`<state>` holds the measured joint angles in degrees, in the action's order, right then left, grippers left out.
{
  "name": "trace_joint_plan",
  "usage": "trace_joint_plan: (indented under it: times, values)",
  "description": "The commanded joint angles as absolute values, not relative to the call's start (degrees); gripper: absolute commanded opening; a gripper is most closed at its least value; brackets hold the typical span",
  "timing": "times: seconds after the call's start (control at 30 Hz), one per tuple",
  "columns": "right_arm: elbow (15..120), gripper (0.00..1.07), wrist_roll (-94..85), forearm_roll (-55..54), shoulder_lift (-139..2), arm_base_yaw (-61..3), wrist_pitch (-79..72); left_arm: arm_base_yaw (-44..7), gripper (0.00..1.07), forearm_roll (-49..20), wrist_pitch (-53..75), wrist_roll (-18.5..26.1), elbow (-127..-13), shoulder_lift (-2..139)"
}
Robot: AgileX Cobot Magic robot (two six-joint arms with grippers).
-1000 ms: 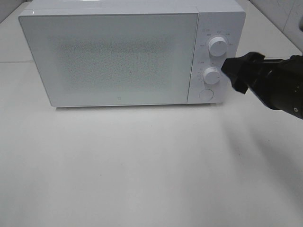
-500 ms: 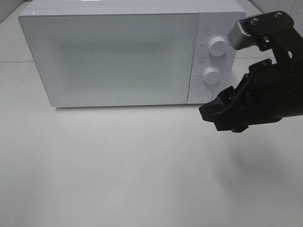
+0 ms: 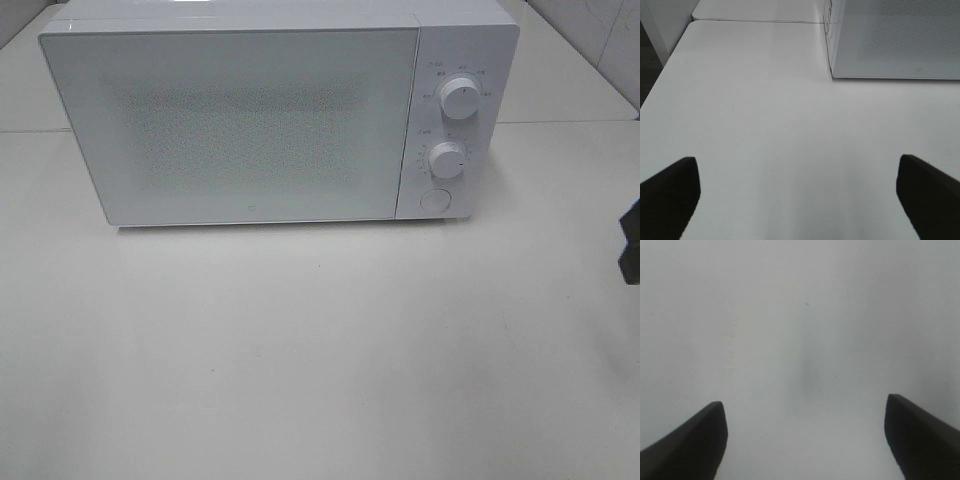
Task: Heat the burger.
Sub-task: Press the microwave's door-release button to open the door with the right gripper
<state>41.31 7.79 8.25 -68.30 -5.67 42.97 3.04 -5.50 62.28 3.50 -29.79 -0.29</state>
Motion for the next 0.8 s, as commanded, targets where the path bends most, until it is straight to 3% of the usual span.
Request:
trace_joint_plan:
  times: [0.03, 0.3, 0.8]
  values:
    - [41.71, 0.80, 8.25, 8.42, -66.63, -3.04, 45.89, 3.15, 1.00, -5.44, 61.42, 3.15, -29.62, -1.20]
    - [39.25, 0.77, 7.33, 6.59, -54.43, -2.92, 52.60, 3.15, 1.00, -5.44, 61.42, 3.15, -29.62, -1.20]
    - [30.71, 0.75, 0.40, 3.95, -15.24, -2.92, 59.99, 3.15, 1.00, -5.44, 61.42, 3.15, -29.62, -1.20]
